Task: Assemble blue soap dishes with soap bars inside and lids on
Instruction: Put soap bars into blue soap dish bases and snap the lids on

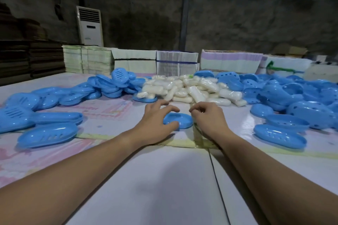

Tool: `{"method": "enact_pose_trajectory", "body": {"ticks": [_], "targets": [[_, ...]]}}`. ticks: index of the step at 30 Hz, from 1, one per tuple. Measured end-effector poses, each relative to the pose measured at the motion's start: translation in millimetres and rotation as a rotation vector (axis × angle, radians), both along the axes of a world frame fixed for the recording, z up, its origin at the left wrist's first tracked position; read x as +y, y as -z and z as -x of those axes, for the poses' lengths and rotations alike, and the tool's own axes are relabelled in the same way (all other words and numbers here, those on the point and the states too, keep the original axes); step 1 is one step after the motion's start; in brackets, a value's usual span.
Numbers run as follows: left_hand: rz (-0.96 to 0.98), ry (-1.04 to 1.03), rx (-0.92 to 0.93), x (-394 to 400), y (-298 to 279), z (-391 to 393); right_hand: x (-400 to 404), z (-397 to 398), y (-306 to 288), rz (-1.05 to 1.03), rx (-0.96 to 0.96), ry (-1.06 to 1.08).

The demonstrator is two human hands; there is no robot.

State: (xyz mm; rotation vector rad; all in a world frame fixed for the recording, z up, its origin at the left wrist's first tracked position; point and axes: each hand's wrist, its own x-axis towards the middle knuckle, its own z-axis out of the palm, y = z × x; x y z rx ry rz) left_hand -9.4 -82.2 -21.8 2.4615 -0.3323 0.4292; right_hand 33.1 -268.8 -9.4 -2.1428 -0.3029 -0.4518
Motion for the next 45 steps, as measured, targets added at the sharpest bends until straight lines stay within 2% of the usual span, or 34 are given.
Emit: {"method": "enact_pose_trajectory", "body": {"ticks": [3, 8, 13, 18, 20, 24, 26, 32, 35, 40, 45], "targets": [[0.017, 0.016, 0.046, 5.2, 0.4, -3.9, 0.8, -0.2, -0.5, 0.053, 0.013, 0.006], [-0.002, 0.147, -0.016, 6.4, 2.5, -3.8, -4.4, 0.5, -1.3, 0.092, 0.03, 0.045], [0.016, 0.113, -0.016, 8.3, 0.8, -3.2, -5.2, -0.5, -1.2, 0.129, 0.02, 0.069], [0.086, 0.182, -0.008, 6.9, 0.8, 1.7, -16.6, -14.7, 4.2, 0.168, 0.026, 0.124], [0.101, 0.191, -0.011, 6.2, 1.2, 1.5, -20.4, -27.0, 7.2, 0.255, 0.051, 0.177], [0.104, 0.177, -0.01, 4.7, 3.2, -0.5, -31.4, -60.6, 5.3, 0.641, 0.006, 0.294], [0.098, 0.174, -0.014, 4.6, 4.7, -2.9, -36.7, -80.8, 5.7, 0.722, 0.049, 0.318], [0.158, 0.176, -0.025, 7.6, 12.5, -12.0, -40.2, -124.7, 10.1, 0.791, 0.247, 0.354], [0.167, 0.182, -0.025, 9.1, 13.5, -13.0, -41.0, -127.8, 7.5, 0.811, 0.235, 0.368], [0.197, 0.182, -0.023, 8.3, 11.5, -11.1, -41.5, -118.9, 3.0, 0.814, 0.045, 0.333], [0.207, 0.173, -0.012, 7.9, 8.9, -8.4, -49.2, -104.3, 4.1, 0.738, 0.185, 0.259]]}}
